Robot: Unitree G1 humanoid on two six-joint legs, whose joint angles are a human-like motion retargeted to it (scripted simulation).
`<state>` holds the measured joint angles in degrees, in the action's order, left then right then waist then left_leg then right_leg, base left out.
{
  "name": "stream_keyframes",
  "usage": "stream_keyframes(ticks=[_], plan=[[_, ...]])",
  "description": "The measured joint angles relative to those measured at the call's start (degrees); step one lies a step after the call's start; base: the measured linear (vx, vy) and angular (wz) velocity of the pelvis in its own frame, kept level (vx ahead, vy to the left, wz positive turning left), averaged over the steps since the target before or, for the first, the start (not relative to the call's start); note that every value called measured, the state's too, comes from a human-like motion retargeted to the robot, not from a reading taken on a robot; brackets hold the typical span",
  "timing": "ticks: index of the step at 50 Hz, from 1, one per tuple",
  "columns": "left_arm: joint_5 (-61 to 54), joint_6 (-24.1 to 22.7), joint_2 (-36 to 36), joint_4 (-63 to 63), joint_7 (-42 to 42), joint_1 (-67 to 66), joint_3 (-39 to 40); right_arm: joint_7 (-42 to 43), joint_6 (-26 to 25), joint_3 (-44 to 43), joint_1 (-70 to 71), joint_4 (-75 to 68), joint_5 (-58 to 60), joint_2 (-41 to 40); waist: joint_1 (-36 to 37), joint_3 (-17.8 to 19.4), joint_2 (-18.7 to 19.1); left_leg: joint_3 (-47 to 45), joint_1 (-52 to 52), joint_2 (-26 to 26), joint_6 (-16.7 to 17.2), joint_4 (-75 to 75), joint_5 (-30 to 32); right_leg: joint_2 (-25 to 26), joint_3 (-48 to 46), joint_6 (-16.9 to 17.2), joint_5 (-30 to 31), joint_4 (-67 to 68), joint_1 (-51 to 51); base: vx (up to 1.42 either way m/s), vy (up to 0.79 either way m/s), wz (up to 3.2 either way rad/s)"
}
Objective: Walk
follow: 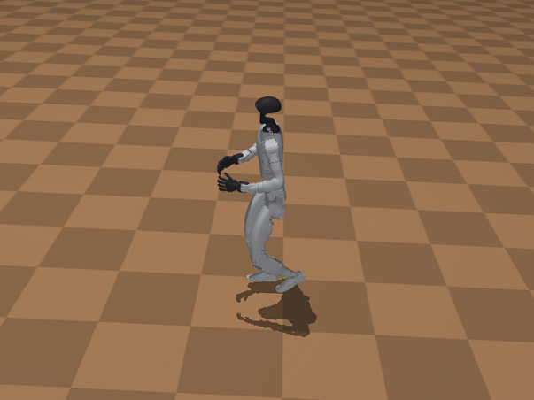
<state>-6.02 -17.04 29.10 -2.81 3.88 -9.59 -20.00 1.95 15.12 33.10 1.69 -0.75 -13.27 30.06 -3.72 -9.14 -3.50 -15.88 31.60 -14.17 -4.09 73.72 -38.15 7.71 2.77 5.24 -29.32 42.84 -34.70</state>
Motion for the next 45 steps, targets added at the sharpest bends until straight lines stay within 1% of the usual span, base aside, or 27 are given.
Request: stream_keyframes(ticks=[2,3,5,8,10,13,14,16,19,22,25,27,29,30,33,35,37,40,43,45], plan=[[0.1,0.9,-0.2,0.3,0.0,-1.0,0.1,0.2,-0.1,1.7,2.4,-0.2,1.6,1.1,1.6,1.0,0.4,0.9,3.8,-3.5,-2.1,7.3,-2.2,0.7,0.2,-0.4,-2.6,3.6,0.3,0.33,0.03,-0.42],[0.0,1.2,-0.2,0.5,0.0,-1.6,0.1,0.2,0.0,2.6,3.6,-0.5,2.3,1.4,2.3,1.3,0.5,1.2,5.6,-4.8,-3.0,8.5,-3.4,0.7,0.4,-0.2,-3.7,4.8,0.6,0.36,0.07,-0.25],[-1.4,1.8,-0.1,1.0,-0.6,-2.6,0.6,0.3,0.0,4.2,6.5,-1.6,2.9,1.1,3.4,2.0,0.0,1.6,8.6,-5.1,-4.2,6.2,-4.9,-0.3,1.1,0.4,-4.3,4.6,2.1,0.40,0.11,-0.05],[-4.4,1.7,1.1,0.2,-1.4,-5.2,1.8,-0.3,0.0,5.2,7.7,-2.2,2.4,0.2,4.8,1.7,-1.4,1.3,9.7,-2.0,-3.4,-7.4,-3.5,-3.1,1.9,1.8,-2.3,0.9,5.7,0.45,0.16,0.11],[-6.0,1.3,1.8,-0.9,-1.8,-7.0,2.5,-0.7,0.4,5.4,7.6,-2.3,2.0,-0.3,5.6,1.0,-2.2,1.3,8.9,1.3,-1.7,-19.7,-0.2,-5.3,1.8,2.5,-1.0,-2.3,8.0,0.48,0.20,0.23],[-8.2,0.6,2.4,-2.8,-2.0,-9.2,3.4,-1.3,0.9,5.3,7.1,-2.1,2.3,-0.4,5.7,-0.3,-3.5,2.0,5.1,8.2,1.0,-39.5,7.2,-9.2,1.8,3.8,-0.5,-4.4,10.2,0.47,0.22,0.40],[-8.6,0.4,2.3,-3.2,-2.0,-9.8,3.6,-1.4,1.0,5.2,6.8,-1.9,2.7,-0.4,5.8,-0.7,-3.6,2.5,4.7,9.4,1.6,-41.9,8.4,-9.8,2.0,4.1,-0.9,-3.4,10.3,0.43,0.23,0.24],[-9.3,0.0,1.9,-4.1,-2.2,-10.7,3.8,-1.7,1.0,4.9,6.3,-1.5,3.4,-0.4,6.1,-1.3,-3.4,3.5,4.8,11.3,2.0,-42.7,9.2,-10.9,2.3,4.6,-2.2,0.2,10.2,0.40,0.23,0.12],[-10.2,-0.2,1.3,-5.3,-2.9,-11.5,4.1,-2.3,0.9,4.3,5.5,-0.8,4.2,-0.7,6.2,-1.2,-3.9,4.3,4.2,14.5,0.5,-38.5,8.7,-13.9,2.3,5.3,-4.4,9.0,9.9,0.38,0.24,0.12],[-9.4,0.0,0.9,-5.6,-4.3,-11.3,4.3,-3.8,0.1,3.6,4.2,-0.3,4.6,-1.7,5.8,0.3,-4.5,3.8,4.8,17.0,-2.4,-28.3,4.0,-18.2,1.2,5.8,-4.1,22.3,8.4,0.34,0.22,0.03],[-7.1,0.7,1.1,-5.3,-5.9,-9.7,4.1,-5.8,-0.7,2.6,2.9,0.1,4.2,-3.3,5.1,1.8,-4.7,3.0,5.4,18.3,-4.8,-20.3,-0.7,-19.7,1.0,5.7,-2.0,33.7,5.5,0.33,0.17,-0.01],[-6.3,1.3,1.7,-5.1,-6.9,-8.1,3.8,-7.0,-1.0,1.9,1.9,0.8,3.4,-3.9,4.8,2.2,-4.3,2.8,4.6,18.6,-5.2,-19.1,-2.2,-19.2,0.6,4.9,-1.8,36.6,3.2,0.34,0.13,-0.07],[-6.0,2.0,2.3,-5.0,-8.0,-6.0,3.6,-8.2,-1.3,0.6,1.1,2.0,2.0,-3.8,4.5,2.7,-3.5,3.1,2.6,18.7,-4.7,-21.1,-2.1,-17.8,-0.1,4.0,-2.3,35.3,1.4,0.33,0.09,0.00],[-6.0,2.2,2.5,-5.3,-8.5,-5.3,3.5,-8.5,-1.4,0.1,0.6,2.7,1.4,-3.6,4.2,2.8,-3.0,3.4,1.5,18.9,-4.1,-22.7,-1.6,-16.9,-0.5,3.6,-2.7,33.5,0.8,0.32,0.06,0.17],[-6.0,2.3,2.8,-6.4,-9.6,-3.7,3.0,-8.6,-1.3,-1.4,-1.4,4.6,-0.2,-2.6,3.1,2.7,-1.5,5.7,-2.9,19.4,-1.3,-29.6,2.4,-13.9,-1.2,2.8,-2.6,22.8,0.9,0.30,0.03,0.31],[-6.0,1.9,3.0,-7.1,-10.4,-2.7,2.6,-8.4,-1.0,-2.6,-2.9,5.5,-1.1,-1.8,2.3,2.3,-0.7,6.7,-5.7,19.1,1.0,-34.9,6.4,-11.7,-1.4,2.7,-0.5,14.2,1.7,0.25,0.00,0.40],[-5.9,1.1,3.3,-7.5,-11.4,-1.5,2.1,-8.4,-0.9,-4.0,-4.3,6.4,-1.8,-1.1,1.8,1.7,0.0,6.7,-7.9,18.0,2.9,-39.4,10.9,-9.8,-1.7,3.1,3.2,6.2,3.0,0.19,-0.01,0.41],[-5.8,0.1,3.7,-7.4,-12.6,0.4,0.9,-9.2,-0.7,-6.2,-6.5,7.9,-2.9,0.2,1.4,1.2,0.8,6.7,-8.8,16.1,5.0,-41.3,15.2,-7.4,-2.1,4.3,9.0,-3.0,5.0,0.12,-0.03,0.37],[-5.9,0.1,3.9,-7.2,-13.3,1.0,0.0,-9.9,-0.5,-6.7,-7.9,8.8,-4.1,1.1,0.8,1.2,0.4,7.4,-6.5,15.5,5.2,-35.4,13.0,-6.5,-2.4,4.6,10.3,-3.4,4.6,0.04,-0.05,0.28],[-6.2,0.3,4.1,-6.3,-13.8,1.9,-0.7,-10.3,-0.7,-7.0,-8.3,9.2,-5.1,2.0,0.9,1.4,0.4,8.0,-4.4,14.4,4.1,-29.7,7.6,-5.8,-2.8,3.8,8.9,-2.7,4.4,0.01,-0.02,0.10]])
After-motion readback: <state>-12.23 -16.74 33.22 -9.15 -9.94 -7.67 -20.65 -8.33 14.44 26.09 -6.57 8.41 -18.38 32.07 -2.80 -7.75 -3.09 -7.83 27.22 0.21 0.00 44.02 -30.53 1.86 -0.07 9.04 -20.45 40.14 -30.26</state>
